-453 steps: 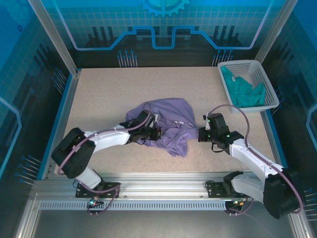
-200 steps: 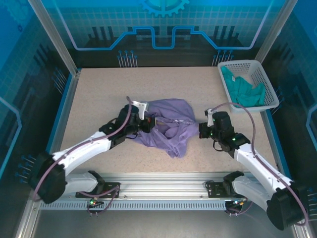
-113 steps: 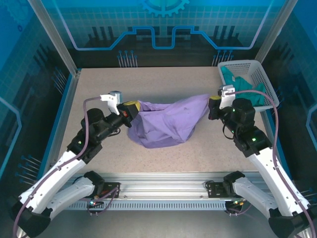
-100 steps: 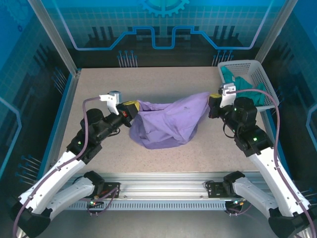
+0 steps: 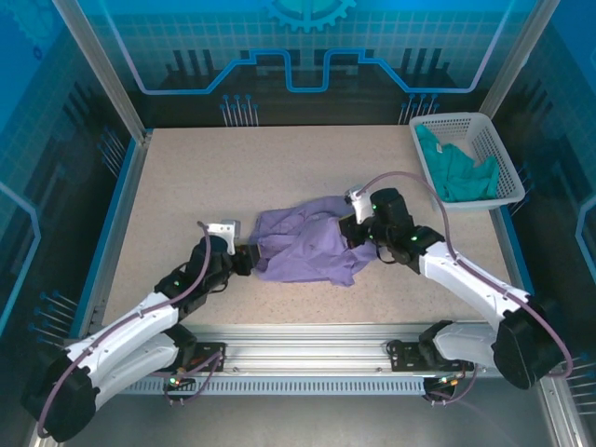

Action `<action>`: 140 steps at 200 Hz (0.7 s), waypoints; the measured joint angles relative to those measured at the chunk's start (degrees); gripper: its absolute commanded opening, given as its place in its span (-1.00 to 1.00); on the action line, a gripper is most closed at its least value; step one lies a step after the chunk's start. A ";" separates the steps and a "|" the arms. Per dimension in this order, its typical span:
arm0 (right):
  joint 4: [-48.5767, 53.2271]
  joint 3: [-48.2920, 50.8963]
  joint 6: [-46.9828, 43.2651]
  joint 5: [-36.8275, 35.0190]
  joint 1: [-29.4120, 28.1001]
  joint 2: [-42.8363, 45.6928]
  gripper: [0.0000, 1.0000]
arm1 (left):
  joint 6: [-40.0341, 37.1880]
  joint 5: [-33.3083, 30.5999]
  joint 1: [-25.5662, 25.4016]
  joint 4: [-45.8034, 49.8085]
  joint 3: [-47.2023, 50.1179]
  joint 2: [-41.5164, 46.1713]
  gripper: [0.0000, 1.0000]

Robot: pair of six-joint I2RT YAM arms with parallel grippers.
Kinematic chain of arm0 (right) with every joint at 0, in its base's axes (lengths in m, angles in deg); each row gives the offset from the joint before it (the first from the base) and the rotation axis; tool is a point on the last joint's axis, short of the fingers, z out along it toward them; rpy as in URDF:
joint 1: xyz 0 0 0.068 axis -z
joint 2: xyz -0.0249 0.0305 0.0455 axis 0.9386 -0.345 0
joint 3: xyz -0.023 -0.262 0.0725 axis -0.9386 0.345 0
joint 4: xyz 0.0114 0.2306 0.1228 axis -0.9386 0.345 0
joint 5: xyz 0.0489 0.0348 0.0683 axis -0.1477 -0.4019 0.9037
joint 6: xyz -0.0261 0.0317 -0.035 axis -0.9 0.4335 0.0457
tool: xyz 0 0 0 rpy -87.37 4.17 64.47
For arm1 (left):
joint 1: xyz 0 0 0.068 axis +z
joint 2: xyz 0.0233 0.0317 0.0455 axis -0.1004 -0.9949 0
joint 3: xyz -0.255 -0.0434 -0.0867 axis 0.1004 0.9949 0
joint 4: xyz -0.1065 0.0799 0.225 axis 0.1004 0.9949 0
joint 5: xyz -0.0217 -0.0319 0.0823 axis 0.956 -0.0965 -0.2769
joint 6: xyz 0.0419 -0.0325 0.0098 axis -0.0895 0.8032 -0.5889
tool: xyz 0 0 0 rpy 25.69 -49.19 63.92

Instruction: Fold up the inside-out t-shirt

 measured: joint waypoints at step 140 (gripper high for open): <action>4.72 -0.33 2.89 -4.17 1.53 -6.47 -1.00 | -13.75 2.82 -13.94 -10.23 -16.52 -35.78 0.00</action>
